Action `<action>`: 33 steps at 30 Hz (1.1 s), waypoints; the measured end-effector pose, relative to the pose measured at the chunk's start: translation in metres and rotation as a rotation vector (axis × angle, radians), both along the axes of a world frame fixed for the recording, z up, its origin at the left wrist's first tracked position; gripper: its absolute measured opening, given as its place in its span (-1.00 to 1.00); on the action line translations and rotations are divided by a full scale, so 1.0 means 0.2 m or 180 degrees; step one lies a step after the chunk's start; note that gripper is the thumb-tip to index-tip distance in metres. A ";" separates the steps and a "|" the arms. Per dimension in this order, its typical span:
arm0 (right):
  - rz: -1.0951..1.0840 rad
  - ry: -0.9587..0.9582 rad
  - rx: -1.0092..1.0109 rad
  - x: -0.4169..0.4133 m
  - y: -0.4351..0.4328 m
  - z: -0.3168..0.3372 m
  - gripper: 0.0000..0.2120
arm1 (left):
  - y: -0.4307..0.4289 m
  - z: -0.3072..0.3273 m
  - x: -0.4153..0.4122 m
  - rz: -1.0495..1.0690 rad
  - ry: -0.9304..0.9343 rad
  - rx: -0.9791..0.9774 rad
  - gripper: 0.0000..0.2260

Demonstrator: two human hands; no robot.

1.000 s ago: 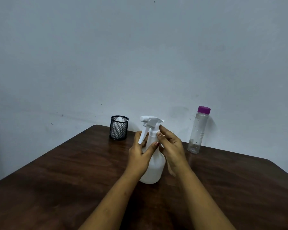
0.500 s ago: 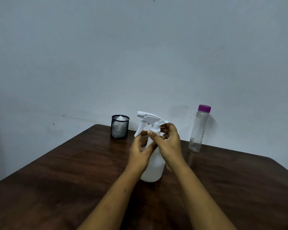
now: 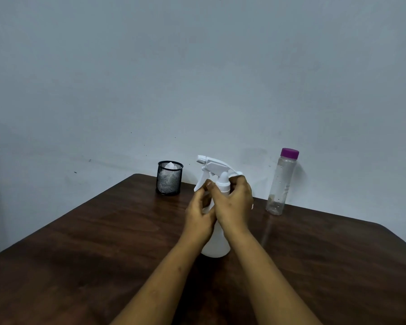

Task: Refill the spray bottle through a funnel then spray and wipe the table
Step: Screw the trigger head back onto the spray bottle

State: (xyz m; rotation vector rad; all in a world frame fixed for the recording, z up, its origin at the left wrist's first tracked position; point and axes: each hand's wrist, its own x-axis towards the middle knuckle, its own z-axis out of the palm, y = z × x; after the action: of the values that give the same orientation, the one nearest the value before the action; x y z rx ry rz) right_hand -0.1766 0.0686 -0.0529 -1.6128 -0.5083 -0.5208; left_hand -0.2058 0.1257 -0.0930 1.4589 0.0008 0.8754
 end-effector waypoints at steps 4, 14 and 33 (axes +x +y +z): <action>0.0149 0.0144 -0.0045 0.02 -0.01 0.00 -0.58 | 0.00 0.01 0.00 -0.0044 0.0018 0.0098 -0.58; 0.1454 0.0361 -0.0117 0.02 -0.14 0.02 -0.88 | 0.00 0.00 0.00 -0.0136 0.0057 -0.0016 -0.61; 0.1094 0.0101 0.0040 0.03 -0.14 0.05 -0.63 | -0.03 -0.02 -0.02 -0.0023 -0.0044 0.0462 -0.49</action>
State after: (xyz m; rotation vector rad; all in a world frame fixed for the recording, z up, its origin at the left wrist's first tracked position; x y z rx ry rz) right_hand -0.1708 0.0412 -0.0433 -1.4788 -0.7392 -0.2392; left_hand -0.2103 0.1195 -0.0962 1.5869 -0.0797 0.8946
